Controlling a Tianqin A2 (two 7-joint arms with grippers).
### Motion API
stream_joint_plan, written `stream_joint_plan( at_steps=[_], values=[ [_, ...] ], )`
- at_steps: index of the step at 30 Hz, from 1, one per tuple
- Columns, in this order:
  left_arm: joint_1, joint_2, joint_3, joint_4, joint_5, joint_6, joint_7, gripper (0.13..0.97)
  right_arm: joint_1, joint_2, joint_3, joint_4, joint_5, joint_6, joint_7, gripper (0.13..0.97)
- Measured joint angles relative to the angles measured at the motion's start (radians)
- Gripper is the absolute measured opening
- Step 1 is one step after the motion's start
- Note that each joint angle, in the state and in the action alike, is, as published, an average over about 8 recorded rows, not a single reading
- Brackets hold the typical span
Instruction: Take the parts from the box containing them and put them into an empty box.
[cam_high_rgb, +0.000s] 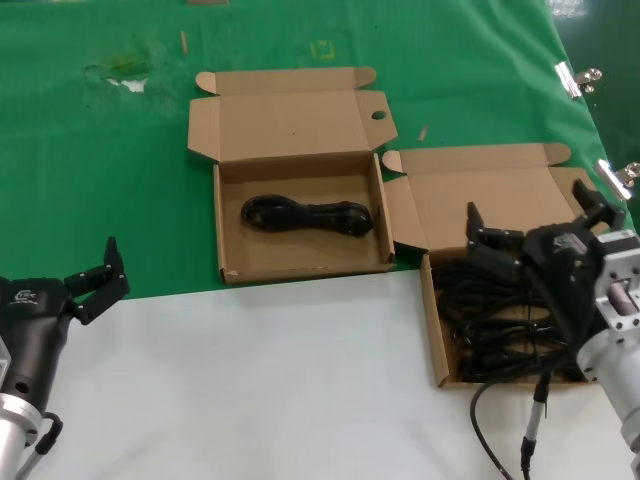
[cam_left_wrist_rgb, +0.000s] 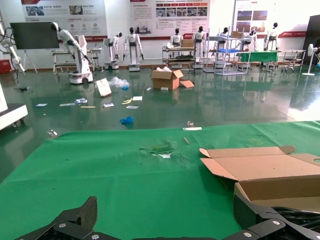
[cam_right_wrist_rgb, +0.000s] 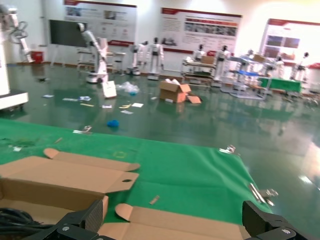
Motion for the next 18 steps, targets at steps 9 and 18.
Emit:
stream_joint_plan(
  at_steps=[9, 18],
  values=[
    [0.000, 0.000, 0.000, 0.000, 0.000, 0.000, 0.000, 0.966, -0.027, -0.006, 0.013, 0.017, 0.020, 0.019, 0.009, 0.966],
    [0.000, 0.000, 0.000, 0.000, 0.000, 0.000, 0.000, 0.966, -0.027, -0.006, 0.013, 0.017, 0.021, 0.019, 0.009, 0.966]
  ],
)
